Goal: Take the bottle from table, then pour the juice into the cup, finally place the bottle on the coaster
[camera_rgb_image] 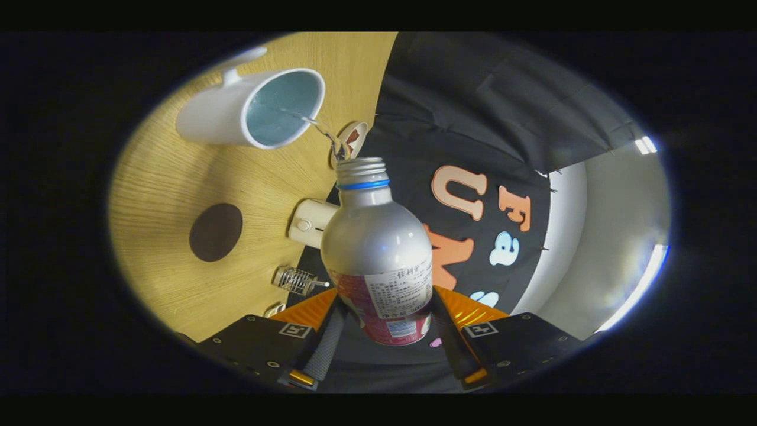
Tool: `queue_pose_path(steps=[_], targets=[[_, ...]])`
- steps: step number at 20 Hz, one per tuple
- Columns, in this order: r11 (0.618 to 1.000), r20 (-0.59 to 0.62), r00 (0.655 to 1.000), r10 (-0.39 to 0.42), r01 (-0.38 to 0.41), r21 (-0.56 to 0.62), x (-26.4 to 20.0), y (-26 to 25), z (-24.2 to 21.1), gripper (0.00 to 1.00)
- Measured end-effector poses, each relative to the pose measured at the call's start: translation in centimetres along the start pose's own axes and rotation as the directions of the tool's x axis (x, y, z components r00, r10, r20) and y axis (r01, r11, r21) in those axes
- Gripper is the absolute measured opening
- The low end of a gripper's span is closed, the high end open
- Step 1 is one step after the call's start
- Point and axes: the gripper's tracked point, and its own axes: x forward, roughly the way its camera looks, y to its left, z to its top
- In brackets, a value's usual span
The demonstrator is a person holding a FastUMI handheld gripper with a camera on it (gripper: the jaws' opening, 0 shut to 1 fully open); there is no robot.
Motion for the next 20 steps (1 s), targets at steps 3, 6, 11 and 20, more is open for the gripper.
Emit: queue_pose_path(steps=[3, 6, 11, 20], targets=[[1.0, 0.007, 1.0, -0.014, 0.014, -0.02, 0.2, -0.5, 0.1, 0.78], [0.999, 0.018, 1.0, -0.023, 0.024, -0.038, 0.4, -0.8, 0.1, 0.78], [0.997, 0.028, 0.999, -0.034, 0.035, -0.064, 0.7, -1.4, 0.1, 0.78], [0.991, 0.05, 0.997, -0.051, 0.057, -0.123, 1.1, -2.4, 0.2, 0.78]])
